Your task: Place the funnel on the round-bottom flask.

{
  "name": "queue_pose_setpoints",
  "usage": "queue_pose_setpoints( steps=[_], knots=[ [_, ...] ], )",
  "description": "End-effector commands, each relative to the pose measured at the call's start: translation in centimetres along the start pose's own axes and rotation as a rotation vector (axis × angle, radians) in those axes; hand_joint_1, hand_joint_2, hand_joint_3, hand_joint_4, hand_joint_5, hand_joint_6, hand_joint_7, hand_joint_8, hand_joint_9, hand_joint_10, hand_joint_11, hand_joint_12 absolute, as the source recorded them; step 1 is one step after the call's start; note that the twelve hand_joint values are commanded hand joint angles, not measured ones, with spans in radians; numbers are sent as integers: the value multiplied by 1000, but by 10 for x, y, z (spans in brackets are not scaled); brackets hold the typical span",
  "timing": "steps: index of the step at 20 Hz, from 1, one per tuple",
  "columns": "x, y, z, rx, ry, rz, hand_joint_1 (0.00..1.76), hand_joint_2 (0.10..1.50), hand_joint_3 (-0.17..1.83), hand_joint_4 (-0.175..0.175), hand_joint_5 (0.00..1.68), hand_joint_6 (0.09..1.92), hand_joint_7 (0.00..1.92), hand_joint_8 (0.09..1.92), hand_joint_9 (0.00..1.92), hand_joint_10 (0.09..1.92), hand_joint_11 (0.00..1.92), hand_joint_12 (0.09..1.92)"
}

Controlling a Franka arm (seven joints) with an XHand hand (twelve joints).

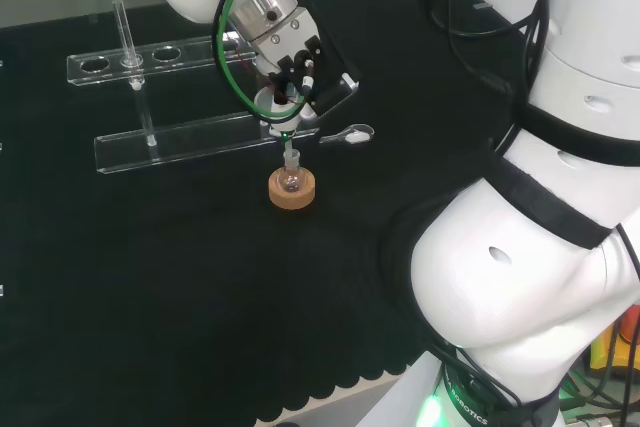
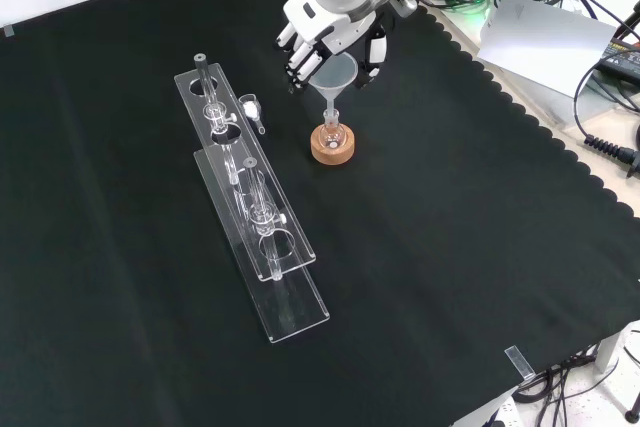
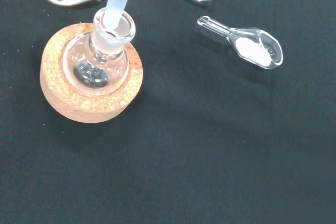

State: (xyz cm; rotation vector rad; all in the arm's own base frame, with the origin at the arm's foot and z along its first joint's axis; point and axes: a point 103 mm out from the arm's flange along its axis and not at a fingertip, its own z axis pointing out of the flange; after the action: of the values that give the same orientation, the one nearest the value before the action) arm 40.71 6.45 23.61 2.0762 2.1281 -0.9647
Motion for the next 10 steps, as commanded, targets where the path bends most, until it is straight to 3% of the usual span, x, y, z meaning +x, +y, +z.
queue_pose_setpoints(
  steps=[1,10],
  knots=[
    [0,0,0,-2,6,-1,900,669,835,-14,521,709,503,664,931,521,469,1318],
    [-7,3,8,2,1,-4,900,669,836,-14,523,709,504,666,930,522,470,1317]
  ],
)
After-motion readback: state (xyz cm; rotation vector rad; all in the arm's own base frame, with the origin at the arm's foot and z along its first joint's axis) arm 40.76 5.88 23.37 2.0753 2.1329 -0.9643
